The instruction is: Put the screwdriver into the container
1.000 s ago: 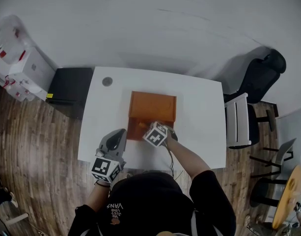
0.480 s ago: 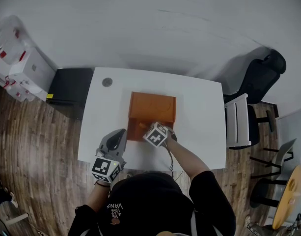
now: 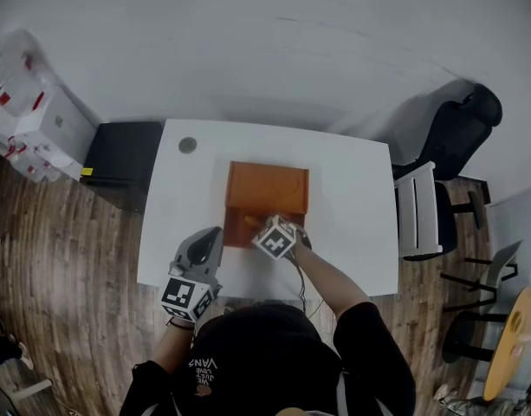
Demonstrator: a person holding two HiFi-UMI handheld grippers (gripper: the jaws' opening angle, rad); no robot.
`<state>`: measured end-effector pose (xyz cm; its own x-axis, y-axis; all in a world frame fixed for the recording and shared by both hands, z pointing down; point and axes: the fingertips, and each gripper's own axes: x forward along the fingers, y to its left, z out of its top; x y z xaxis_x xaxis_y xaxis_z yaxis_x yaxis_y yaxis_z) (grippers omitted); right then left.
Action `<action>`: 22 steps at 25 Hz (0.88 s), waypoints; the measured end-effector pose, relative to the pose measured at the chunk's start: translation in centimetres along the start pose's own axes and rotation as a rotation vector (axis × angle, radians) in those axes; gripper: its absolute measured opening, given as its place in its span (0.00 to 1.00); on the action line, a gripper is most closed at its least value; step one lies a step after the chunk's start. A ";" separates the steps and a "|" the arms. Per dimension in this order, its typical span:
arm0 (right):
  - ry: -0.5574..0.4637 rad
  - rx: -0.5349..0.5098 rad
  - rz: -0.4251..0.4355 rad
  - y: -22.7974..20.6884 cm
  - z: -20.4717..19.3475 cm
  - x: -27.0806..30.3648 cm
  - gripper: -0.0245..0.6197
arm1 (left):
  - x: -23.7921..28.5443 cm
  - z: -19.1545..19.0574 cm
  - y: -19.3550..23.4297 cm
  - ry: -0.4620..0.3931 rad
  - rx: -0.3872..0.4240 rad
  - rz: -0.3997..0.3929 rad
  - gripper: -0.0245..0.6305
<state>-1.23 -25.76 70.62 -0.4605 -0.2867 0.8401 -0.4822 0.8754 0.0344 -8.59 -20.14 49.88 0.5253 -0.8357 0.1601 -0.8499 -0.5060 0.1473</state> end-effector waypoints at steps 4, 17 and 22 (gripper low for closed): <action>-0.010 0.022 0.004 0.3 0.0 -0.7 0.31 | -0.1 0.1 -0.2 -0.003 -0.002 -0.008 0.06; -0.055 0.066 -0.007 1.2 -0.2 -2.9 0.31 | -0.9 0.2 -0.9 -0.005 0.011 -0.048 0.06; -0.057 0.077 -0.025 1.5 -0.5 -3.4 0.31 | -1.5 0.2 -1.1 -0.006 0.012 -0.056 0.06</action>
<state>-0.02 -23.29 68.08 -0.4883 -0.3314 0.8073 -0.5486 0.8360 0.0114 -8.41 -18.40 49.27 0.5716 -0.8074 0.1461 -0.8198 -0.5543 0.1441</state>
